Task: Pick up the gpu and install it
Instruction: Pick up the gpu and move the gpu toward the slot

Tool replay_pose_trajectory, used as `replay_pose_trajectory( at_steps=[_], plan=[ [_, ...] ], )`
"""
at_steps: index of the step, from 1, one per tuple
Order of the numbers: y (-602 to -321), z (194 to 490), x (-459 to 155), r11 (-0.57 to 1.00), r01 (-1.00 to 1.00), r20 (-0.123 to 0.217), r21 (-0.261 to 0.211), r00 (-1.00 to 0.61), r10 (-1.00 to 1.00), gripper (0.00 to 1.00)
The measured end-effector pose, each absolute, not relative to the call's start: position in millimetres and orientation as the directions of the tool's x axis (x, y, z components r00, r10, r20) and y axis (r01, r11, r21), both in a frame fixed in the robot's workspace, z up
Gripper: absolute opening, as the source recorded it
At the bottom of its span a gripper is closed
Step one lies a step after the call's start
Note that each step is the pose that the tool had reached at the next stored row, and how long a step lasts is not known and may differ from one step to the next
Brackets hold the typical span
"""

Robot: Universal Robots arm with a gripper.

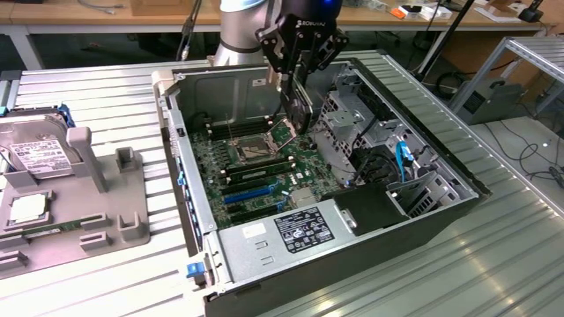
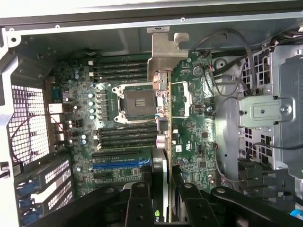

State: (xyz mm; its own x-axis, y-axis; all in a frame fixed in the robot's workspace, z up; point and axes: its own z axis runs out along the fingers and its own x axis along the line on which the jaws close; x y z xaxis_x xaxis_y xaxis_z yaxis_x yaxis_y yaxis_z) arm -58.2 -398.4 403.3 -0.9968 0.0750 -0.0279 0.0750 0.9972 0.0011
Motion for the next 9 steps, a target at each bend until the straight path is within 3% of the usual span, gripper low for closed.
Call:
replay_pose_trajectory(
  at_steps=[9],
  plan=[
    [-398.4, 398.4, -54.2, 0.997, 0.075, -0.028, 0.0, -0.997, 0.075, 0.27]
  ],
)
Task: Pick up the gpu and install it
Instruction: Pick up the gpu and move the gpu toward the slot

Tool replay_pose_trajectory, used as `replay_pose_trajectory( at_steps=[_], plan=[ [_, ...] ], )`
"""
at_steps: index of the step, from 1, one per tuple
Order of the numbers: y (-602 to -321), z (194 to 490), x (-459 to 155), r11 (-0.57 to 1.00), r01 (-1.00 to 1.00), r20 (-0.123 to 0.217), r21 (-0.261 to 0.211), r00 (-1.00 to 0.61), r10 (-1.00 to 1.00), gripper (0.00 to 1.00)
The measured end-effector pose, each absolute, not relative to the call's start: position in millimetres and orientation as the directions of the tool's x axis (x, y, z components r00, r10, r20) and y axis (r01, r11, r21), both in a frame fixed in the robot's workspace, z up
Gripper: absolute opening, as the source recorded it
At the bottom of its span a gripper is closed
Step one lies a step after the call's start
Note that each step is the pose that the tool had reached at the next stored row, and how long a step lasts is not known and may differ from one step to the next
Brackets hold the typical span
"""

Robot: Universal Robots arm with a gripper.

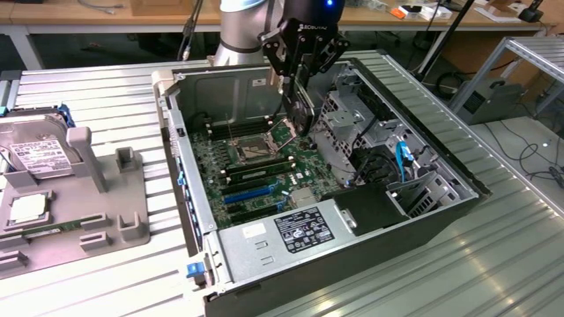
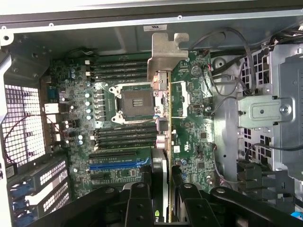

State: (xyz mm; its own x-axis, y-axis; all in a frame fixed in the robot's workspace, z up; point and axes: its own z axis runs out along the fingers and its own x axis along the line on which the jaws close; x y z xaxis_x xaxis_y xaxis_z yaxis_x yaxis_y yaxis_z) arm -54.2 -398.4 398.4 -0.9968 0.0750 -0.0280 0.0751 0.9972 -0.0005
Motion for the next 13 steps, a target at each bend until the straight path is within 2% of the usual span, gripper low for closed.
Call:
replay_pose_trajectory(
  at_steps=[13],
  plan=[
    [-398.8, 389.7, -53.5, 0.997, 0.075, -0.028, -0.002, -0.997, 0.075, 0.27]
  ],
)
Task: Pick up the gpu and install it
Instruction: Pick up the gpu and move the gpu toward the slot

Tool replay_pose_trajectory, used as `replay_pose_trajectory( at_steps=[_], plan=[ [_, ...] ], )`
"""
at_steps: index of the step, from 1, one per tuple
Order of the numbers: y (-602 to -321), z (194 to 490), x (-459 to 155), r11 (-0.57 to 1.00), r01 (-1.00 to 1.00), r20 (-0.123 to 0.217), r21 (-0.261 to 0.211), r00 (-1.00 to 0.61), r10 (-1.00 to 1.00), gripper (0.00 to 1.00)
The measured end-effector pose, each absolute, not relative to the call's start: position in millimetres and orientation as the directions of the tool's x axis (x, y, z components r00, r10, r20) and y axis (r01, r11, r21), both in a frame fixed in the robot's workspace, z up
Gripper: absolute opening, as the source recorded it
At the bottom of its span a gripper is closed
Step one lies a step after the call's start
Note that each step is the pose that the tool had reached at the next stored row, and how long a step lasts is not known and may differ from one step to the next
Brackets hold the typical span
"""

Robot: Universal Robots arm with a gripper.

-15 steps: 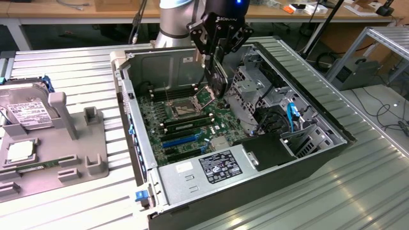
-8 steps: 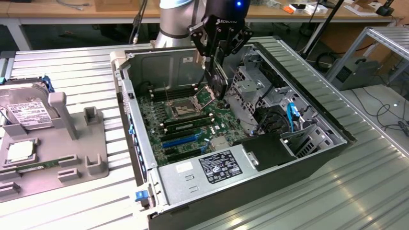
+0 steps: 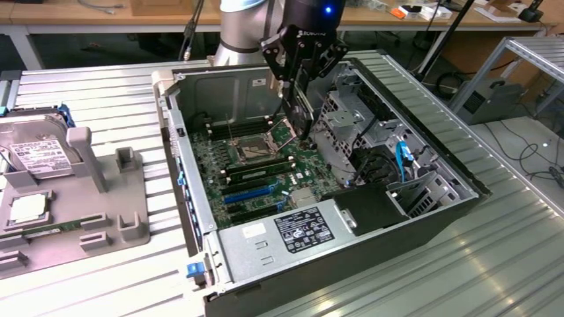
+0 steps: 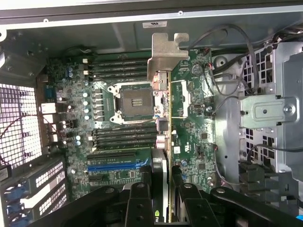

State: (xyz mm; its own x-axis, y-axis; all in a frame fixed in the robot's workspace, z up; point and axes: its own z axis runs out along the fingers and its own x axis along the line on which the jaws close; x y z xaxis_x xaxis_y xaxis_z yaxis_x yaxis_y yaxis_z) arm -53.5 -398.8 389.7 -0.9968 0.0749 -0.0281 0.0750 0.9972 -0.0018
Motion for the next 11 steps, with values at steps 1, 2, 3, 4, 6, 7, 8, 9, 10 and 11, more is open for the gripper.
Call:
replay_pose_trajectory(
  at_steps=[1, 2, 3, 4, 6, 7, 8, 9, 10, 11],
  plan=[
    [-398.8, 389.1, -53.5, 0.997, 0.075, -0.028, -0.002, -0.997, 0.075, 0.27],
    [-398.8, 388.2, -53.5, 0.997, 0.075, -0.028, -0.002, -0.997, 0.075, 0.27],
    [-398.9, 387.2, -53.5, 0.997, 0.075, -0.028, -0.002, -0.997, 0.075, 0.27],
    [-398.9, 386.1, -53.5, 0.997, 0.075, -0.028, -0.002, -0.997, 0.075, 0.27],
    [-399.0, 384.4, -53.5, 0.997, 0.075, -0.028, -0.002, -0.997, 0.075, 0.27],
    [-399.0, 383.5, -53.4, 0.997, 0.075, -0.028, -0.002, -0.997, 0.075, 0.27],
    [-399.0, 382.1, -53.4, 0.997, 0.075, -0.028, -0.002, -0.997, 0.075, 0.27],
    [-399.0, 381.0, -53.4, 0.997, 0.075, -0.028, -0.002, -0.997, 0.075, 0.27],
    [-399.0, 380.0, -53.4, 0.997, 0.075, -0.028, -0.002, -0.997, 0.075, 0.27],
    [-399.1, 379.1, -53.3, 0.997, 0.075, -0.028, -0.002, -0.997, 0.075, 0.27]
  ],
)
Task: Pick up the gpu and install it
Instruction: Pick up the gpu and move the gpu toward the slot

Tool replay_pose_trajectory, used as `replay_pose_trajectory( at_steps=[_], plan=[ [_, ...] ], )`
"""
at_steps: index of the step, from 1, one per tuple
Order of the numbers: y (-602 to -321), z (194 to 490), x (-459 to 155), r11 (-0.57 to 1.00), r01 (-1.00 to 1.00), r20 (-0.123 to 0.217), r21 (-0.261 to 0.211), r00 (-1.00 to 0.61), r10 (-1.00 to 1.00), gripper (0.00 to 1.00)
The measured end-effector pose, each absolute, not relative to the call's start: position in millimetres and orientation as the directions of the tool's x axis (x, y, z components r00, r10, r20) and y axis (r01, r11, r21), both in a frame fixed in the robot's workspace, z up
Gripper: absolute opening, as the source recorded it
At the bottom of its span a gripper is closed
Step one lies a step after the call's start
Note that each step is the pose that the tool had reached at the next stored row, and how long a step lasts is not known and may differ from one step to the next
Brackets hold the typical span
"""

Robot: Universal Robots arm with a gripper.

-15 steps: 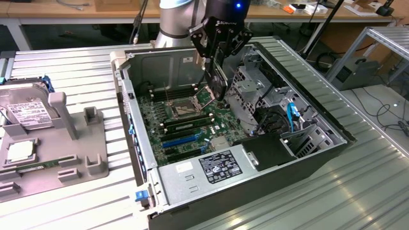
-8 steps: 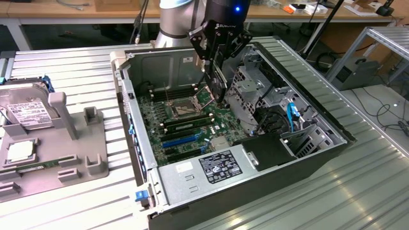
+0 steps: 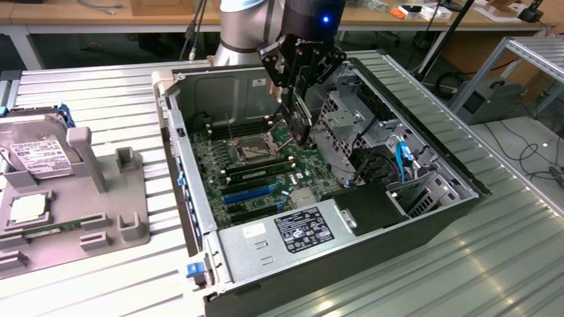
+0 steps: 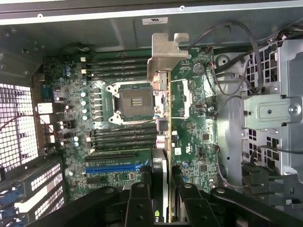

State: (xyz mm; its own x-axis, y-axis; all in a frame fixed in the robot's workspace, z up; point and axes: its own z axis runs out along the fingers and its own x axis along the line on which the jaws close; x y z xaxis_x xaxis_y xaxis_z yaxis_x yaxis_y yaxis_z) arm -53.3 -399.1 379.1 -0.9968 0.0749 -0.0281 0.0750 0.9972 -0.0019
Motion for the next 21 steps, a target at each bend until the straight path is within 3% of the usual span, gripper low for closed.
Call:
replay_pose_trajectory(
  at_steps=[21],
  plan=[
    [-399.1, 369.8, -51.3, 0.997, 0.075, -0.028, -0.002, -0.997, 0.075, 0.27]
  ],
)
